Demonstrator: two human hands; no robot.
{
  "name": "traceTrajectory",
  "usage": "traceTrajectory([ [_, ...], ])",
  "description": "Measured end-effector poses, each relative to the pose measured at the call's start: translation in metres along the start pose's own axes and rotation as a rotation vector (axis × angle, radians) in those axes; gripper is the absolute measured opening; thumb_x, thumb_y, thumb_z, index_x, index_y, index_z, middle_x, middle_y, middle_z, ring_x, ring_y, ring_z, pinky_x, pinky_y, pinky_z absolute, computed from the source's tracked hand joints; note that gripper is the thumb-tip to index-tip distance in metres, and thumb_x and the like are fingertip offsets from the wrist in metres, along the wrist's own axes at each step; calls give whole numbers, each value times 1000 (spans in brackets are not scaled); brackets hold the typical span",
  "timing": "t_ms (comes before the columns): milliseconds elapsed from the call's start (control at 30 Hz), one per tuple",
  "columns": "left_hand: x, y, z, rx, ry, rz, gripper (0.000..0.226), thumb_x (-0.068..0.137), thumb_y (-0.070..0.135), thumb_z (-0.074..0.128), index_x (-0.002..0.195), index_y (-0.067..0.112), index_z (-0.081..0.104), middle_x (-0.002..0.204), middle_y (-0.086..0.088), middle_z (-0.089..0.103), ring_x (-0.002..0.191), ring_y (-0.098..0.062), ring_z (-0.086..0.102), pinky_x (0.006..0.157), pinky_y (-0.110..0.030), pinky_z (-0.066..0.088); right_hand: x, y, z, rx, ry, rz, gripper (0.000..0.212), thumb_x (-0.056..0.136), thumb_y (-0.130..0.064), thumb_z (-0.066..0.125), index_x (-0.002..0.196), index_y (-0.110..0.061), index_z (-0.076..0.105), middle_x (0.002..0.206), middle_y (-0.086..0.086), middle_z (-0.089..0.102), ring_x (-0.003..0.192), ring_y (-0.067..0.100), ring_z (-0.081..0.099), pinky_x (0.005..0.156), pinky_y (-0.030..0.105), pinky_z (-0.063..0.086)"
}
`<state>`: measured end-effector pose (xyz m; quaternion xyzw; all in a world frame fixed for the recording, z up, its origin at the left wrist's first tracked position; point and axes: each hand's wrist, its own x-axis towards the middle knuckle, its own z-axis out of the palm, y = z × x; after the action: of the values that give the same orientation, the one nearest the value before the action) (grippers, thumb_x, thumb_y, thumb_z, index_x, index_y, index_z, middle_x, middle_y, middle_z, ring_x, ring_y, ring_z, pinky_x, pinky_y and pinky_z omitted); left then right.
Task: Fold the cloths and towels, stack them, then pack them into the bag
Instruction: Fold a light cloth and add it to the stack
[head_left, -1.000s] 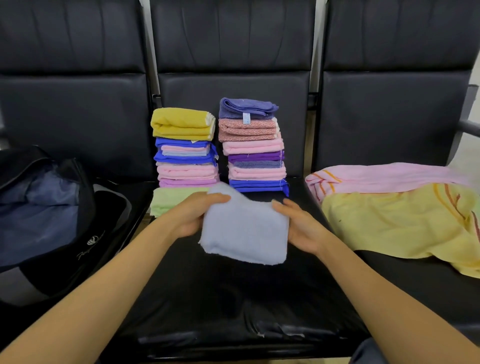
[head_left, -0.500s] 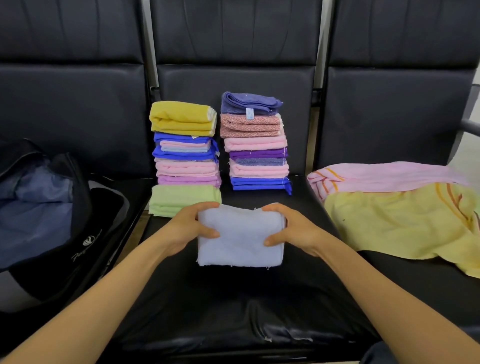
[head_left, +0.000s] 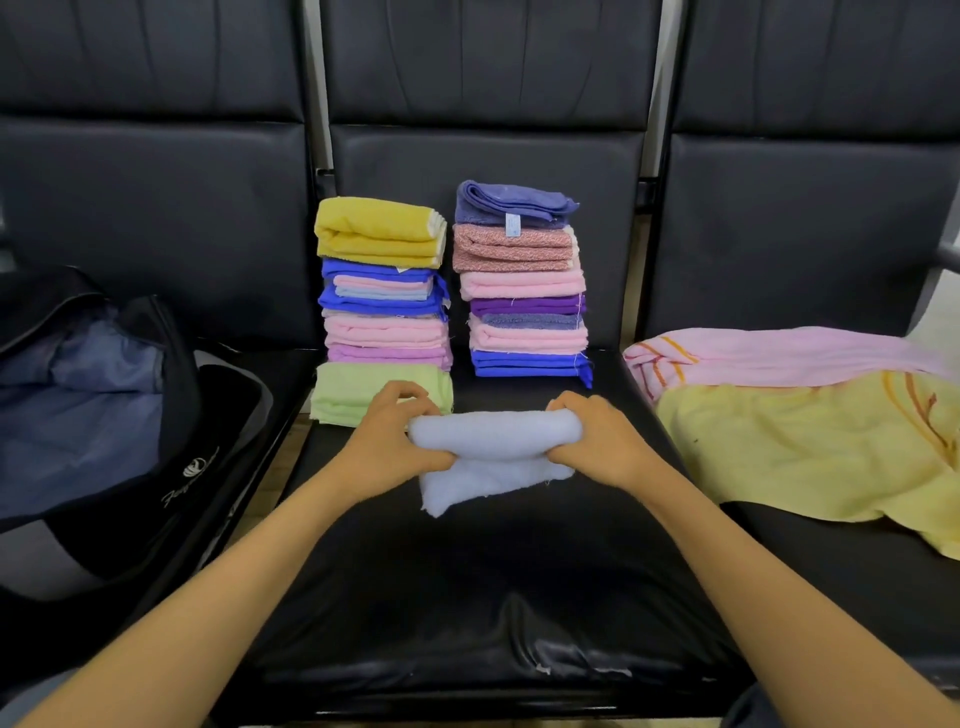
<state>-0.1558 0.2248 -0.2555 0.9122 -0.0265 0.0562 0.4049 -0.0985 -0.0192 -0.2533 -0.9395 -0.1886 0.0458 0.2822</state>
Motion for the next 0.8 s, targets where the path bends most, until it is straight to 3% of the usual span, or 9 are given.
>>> traceTrajectory([
  [33, 0, -1, -3, -135, -32, -19, 26, 75, 20, 75, 98, 16, 63, 109, 2, 57, 100, -15, 57, 78, -19, 48, 0, 3, -1, 83, -12, 7, 26, 78, -17, 70, 100, -21, 57, 102, -1, 51, 105, 18, 47, 90, 36, 50],
  [100, 0, 0, -5, -404, -42, -119, 33, 83, 18, 69, 115, 18, 59, 110, 0, 65, 103, -16, 63, 84, -30, 54, -1, 6, -3, 477, -56, 62, 28, 79, -14, 70, 103, -21, 58, 111, 2, 54, 110, 20, 51, 93, 39, 51],
  [167, 4, 0, -3, -587, -30, -242, 41, 88, 23, 65, 126, 18, 53, 117, -3, 64, 105, -18, 64, 83, -33, 55, -1, 10, -3, 893, -119, 158, 36, 83, -12, 65, 117, -19, 56, 117, 6, 61, 111, 23, 58, 95, 43, 52],
  [233, 8, -3, 3, -694, -54, -371, 45, 89, 32, 64, 128, 15, 50, 119, -8, 64, 104, -23, 65, 79, -36, 56, 3, 15, 1, 1077, -133, 260, 40, 86, -17, 64, 125, -17, 54, 119, 8, 64, 110, 25, 62, 91, 43, 54],
  [367, 8, -10, 10, -944, -224, -590, 46, 83, 28, 70, 124, 12, 57, 120, -13, 65, 109, -28, 62, 83, -43, 55, 8, 20, 12, 1072, -98, 457, 38, 92, -32, 59, 122, -10, 55, 114, 14, 65, 103, 26, 65, 78, 37, 57],
  [467, 9, -16, 12, -999, -302, -625, 52, 78, 7, 71, 128, 6, 54, 121, -16, 62, 103, -28, 62, 81, -42, 55, 10, 22, 15, 1075, -222, 492, 52, 86, -24, 68, 130, -7, 45, 118, 14, 62, 103, 27, 65, 79, 39, 57],
  [500, 11, -18, 13, -988, -295, -616, 52, 80, 3, 69, 129, 6, 52, 121, -15, 62, 103, -28, 62, 80, -41, 55, 11, 21, 16, 1060, -223, 495, 60, 85, -18, 69, 135, -14, 38, 124, 14, 57, 104, 28, 63, 78, 40, 58],
  [633, 22, -20, 8, -978, -108, -564, 72, 78, -3, 73, 139, 13, 38, 127, -13, 56, 110, -30, 59, 76, -42, 57, 15, 10, 22, 963, -103, 397, 67, 89, -7, 62, 140, -28, 24, 133, 9, 41, 108, 27, 56, 83, 40, 56],
  [800, 53, -18, -41, -919, 87, -466, 65, 80, -1, 71, 136, 13, 43, 127, -7, 58, 110, -24, 59, 74, -34, 53, 58, -32, 21, 1041, 51, 234, 57, 95, -9, 55, 140, -23, 22, 123, 9, 52, 102, 23, 59, 86, 42, 53],
])
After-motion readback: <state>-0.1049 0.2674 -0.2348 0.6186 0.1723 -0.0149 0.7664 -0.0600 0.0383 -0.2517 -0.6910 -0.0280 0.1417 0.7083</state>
